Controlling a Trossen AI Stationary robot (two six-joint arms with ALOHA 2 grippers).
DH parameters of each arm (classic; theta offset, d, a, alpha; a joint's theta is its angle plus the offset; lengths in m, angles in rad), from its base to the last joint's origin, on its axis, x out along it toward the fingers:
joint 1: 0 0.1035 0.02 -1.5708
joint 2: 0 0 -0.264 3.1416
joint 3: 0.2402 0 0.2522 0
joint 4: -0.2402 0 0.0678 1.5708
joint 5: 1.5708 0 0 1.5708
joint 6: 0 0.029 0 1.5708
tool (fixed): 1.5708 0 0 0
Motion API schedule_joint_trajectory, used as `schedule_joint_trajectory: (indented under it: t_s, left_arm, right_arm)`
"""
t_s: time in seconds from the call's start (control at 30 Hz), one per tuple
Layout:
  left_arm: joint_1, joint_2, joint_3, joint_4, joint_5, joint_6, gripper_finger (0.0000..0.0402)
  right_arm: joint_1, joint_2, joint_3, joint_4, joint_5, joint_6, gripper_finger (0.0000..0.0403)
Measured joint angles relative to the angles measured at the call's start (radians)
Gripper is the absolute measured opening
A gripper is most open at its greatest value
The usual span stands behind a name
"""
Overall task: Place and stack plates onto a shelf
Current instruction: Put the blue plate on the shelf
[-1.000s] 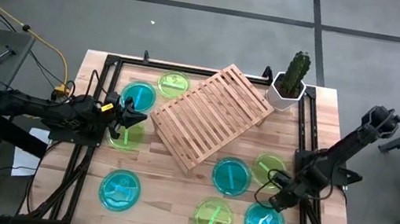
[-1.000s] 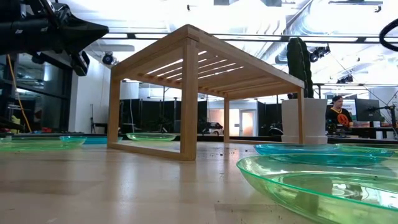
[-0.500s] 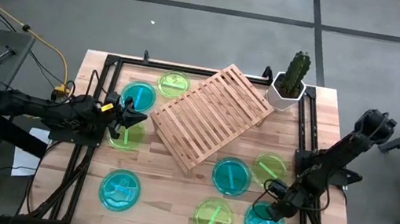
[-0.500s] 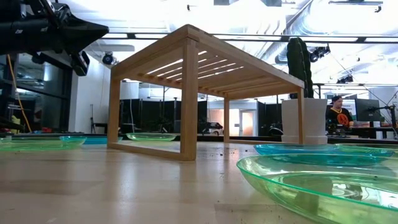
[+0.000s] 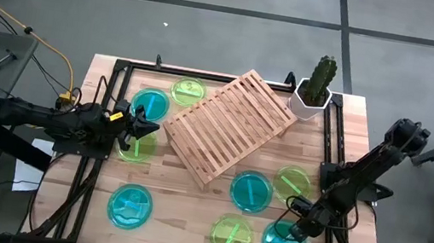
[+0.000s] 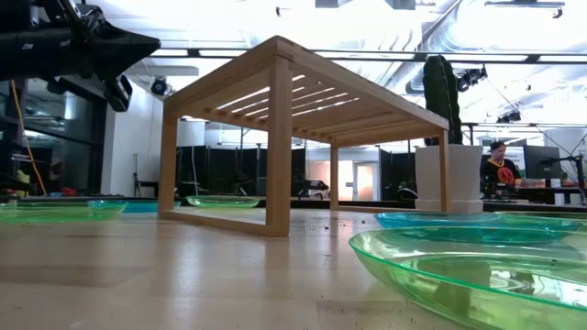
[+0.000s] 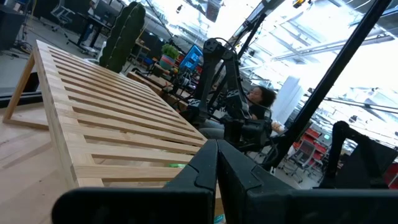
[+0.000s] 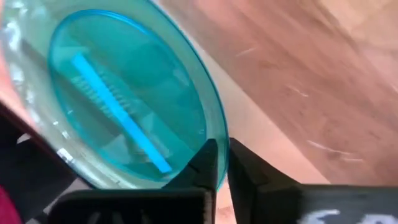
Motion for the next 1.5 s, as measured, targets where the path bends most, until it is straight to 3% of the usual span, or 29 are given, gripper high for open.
schedule_joint_trajectory:
  t_s: [0.23, 0.5, 0.63, 0.8, 1.13, 1.23, 1.3, 1.4, 1.5]
  left_arm:
    - [0.0, 0.0, 0.0, 0.0, 0.0, 0.0, 0.0001]
    - [0.0, 0.0, 0.0, 0.0, 0.0, 0.0, 0.0001]
    - [0.0, 0.0, 0.0, 0.0, 0.0, 0.0, 0.0001]
    - [0.0, 0.0, 0.0, 0.0, 0.0, 0.0, 0.0001]
    - [0.0, 0.0, 0.0, 0.0, 0.0, 0.0, 0.0001]
    - [0.0, 0.0, 0.0, 0.0, 0.0, 0.0, 0.0001]
    - [0.0, 0.0, 0.0, 0.0, 0.0, 0.0, 0.0001]
    - [0.0, 0.0, 0.0, 0.0, 0.0, 0.0, 0.0001]
    - [0.0, 0.0, 0.0, 0.0, 0.0, 0.0, 0.0001]
  right_arm:
    - [0.0, -0.12, 0.0, 0.038, 0.0, -0.094, 0.0001]
    - [-0.017, -0.375, 0.003, 0.196, 0.006, -0.261, 0.0]
    - [-0.087, -0.476, 0.009, 0.208, 0.1, -0.306, 0.0]
    - [-0.284, -0.501, 0.082, 0.186, 0.229, -0.489, 0.0]
    - [-0.844, -0.427, 0.285, 0.156, 0.611, -0.727, 0.0]
    - [-1.003, -0.398, 0.313, 0.061, 0.611, -0.759, 0.0]
    - [-1.092, -0.376, 0.313, 0.007, 0.548, -0.748, 0.0]
    - [-1.185, -0.333, 0.313, -0.045, 0.451, -0.732, 0.0]
    - [-1.251, -0.299, 0.313, -0.053, 0.427, -0.742, 0.0]
